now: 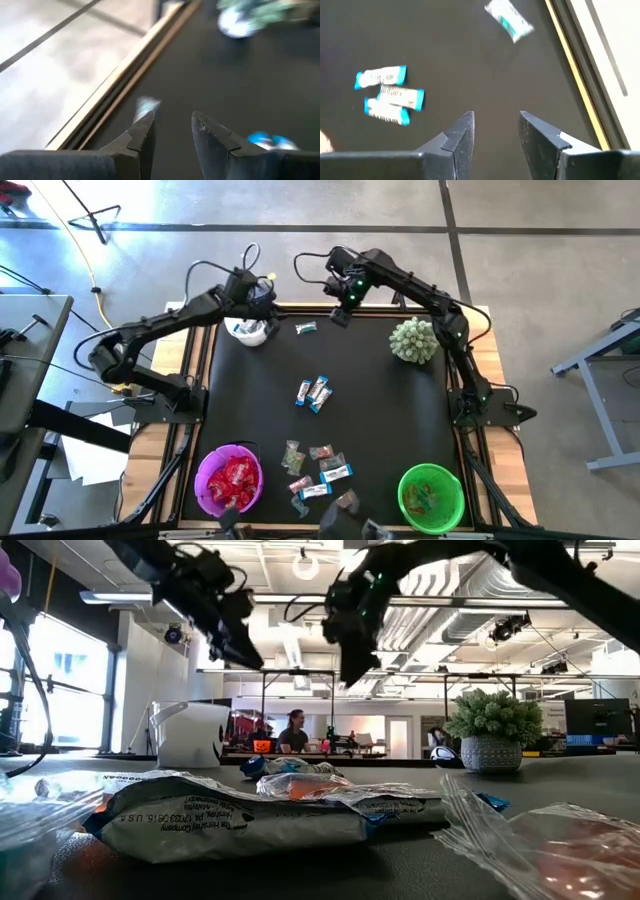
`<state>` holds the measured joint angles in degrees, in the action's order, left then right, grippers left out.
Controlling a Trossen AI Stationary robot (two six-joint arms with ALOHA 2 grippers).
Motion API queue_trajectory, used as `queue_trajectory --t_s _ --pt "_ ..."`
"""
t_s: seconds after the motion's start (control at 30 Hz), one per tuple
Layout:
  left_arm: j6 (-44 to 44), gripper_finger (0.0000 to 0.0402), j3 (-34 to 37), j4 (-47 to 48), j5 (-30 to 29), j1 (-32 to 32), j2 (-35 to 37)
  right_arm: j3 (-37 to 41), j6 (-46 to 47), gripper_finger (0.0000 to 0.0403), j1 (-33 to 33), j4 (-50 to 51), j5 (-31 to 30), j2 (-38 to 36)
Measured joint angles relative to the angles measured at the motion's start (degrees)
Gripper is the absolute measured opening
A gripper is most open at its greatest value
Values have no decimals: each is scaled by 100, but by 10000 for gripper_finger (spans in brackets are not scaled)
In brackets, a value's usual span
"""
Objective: Sort candy
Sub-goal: Put the blue gummy into the green bucket
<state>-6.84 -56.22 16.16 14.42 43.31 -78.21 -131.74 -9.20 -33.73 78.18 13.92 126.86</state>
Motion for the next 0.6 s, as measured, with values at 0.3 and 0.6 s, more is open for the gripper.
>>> queue_trajectory --t_s 0.3,0.6 --pt "-64 113 37 69 -1965 -691 -1328 -29 175 149 481 998 -585 -749" --pt "-232 113 -784 285 -2428 -1411 -1922 -29 182 149 808 1063 -795 -1111"
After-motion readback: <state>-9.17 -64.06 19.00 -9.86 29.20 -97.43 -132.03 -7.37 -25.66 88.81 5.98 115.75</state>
